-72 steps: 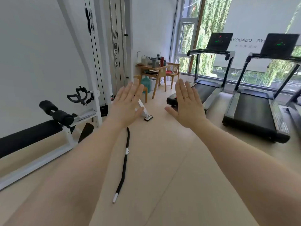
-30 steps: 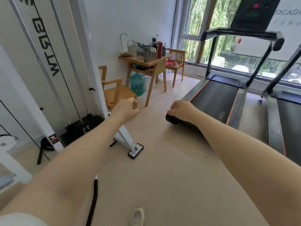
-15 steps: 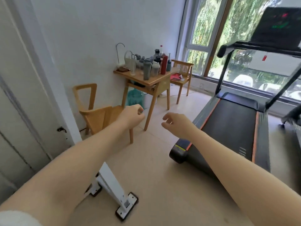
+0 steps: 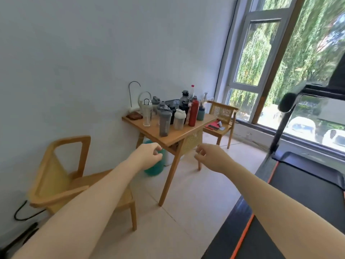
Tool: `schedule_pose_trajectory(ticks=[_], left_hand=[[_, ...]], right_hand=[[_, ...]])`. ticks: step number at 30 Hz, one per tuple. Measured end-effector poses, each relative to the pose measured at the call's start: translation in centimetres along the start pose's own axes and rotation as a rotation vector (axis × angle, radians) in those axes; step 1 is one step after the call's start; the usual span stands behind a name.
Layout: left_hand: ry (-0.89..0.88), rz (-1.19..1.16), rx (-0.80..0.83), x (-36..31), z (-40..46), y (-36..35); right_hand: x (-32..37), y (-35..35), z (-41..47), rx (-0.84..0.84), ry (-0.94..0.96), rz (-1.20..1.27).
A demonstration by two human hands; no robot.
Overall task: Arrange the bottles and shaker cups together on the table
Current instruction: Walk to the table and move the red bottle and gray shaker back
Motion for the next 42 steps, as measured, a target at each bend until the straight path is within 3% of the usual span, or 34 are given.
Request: schedule_pose_trajectory(ticks=[6, 14, 21, 29, 38, 42], left_hand=[[0.055, -0.151, -0.051, 2.5, 13.5, 1.7], [0.017, -0.137, -0.101, 6.6, 34.7, 5.2], [-0.048, 0.086, -0.029, 8.9, 49.1, 7.2], [0.014, 0.494, -0.023, 11.1, 59.2, 5.7], [0.256, 0.598, 0.273, 11.9, 65.0, 2.7], [0.383, 0.575, 0.261, 12.5, 65.5, 3.1]], right_hand=[[-1.7, 1.8, 14.8, 0.041, 0.108, 0.073], [-5.3, 5.5, 35.7, 0.005, 0.175, -0.011], [-6.2, 8.0, 50.9, 0.029, 0.183, 0.009], [-8.6, 8.0, 65.2, 0.095, 0.216, -0.026], [-7.6, 7.4, 78.8, 0.306, 0.439, -0.175], [-6.4, 6.0, 81.9, 0.365, 0.581, -0.259]])
Point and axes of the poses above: each hand's wrist, its own z-axis towards the middle knuckle, its own y-axis out of the back of the hand, x = y × z, the point moved 8 cm from there along z, towards the middle knuckle, and after that the axes turned 7 degrees about x, right-handed, at the moved point
